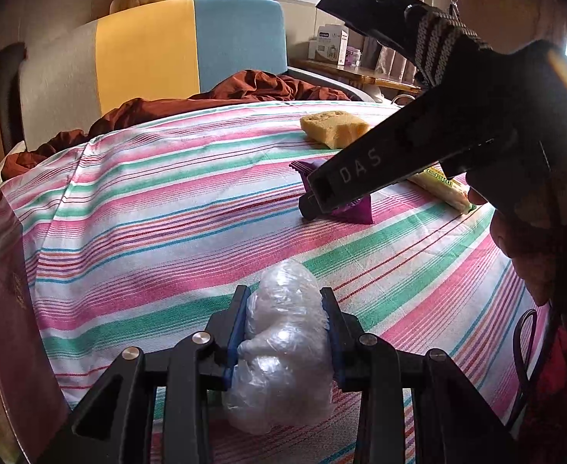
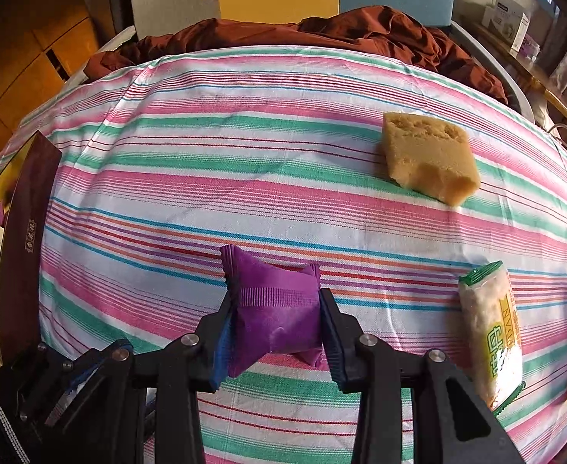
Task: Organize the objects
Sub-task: 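Carry the plastic bag into the gold tray and open the left gripper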
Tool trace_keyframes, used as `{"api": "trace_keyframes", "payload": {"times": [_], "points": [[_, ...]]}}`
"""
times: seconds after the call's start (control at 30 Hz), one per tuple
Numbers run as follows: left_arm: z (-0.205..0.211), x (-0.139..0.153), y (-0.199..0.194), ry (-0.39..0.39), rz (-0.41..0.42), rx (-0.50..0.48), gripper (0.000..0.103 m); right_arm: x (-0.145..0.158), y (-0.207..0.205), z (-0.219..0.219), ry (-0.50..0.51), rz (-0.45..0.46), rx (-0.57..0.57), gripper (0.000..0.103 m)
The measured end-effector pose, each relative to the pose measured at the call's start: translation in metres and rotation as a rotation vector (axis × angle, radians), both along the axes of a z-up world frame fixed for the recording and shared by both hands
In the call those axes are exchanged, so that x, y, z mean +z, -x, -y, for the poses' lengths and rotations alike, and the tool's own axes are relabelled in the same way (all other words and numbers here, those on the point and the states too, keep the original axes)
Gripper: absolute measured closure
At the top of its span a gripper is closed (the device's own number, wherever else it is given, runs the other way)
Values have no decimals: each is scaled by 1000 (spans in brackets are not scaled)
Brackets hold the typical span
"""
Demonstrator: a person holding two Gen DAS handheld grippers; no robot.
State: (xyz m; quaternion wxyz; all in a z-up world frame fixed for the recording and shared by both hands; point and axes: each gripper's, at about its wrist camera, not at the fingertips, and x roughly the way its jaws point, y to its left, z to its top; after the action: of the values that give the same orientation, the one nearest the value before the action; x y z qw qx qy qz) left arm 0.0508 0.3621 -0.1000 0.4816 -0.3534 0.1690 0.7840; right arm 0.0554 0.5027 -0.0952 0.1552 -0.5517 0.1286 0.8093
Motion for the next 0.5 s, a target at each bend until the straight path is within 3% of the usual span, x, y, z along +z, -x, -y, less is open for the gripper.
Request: {"api": "trace_keyframes", "payload": {"times": [0.5], "points": [[-2,0,-6,28,-50,2,68,0,1,-1,-6,1,5,64]]}}
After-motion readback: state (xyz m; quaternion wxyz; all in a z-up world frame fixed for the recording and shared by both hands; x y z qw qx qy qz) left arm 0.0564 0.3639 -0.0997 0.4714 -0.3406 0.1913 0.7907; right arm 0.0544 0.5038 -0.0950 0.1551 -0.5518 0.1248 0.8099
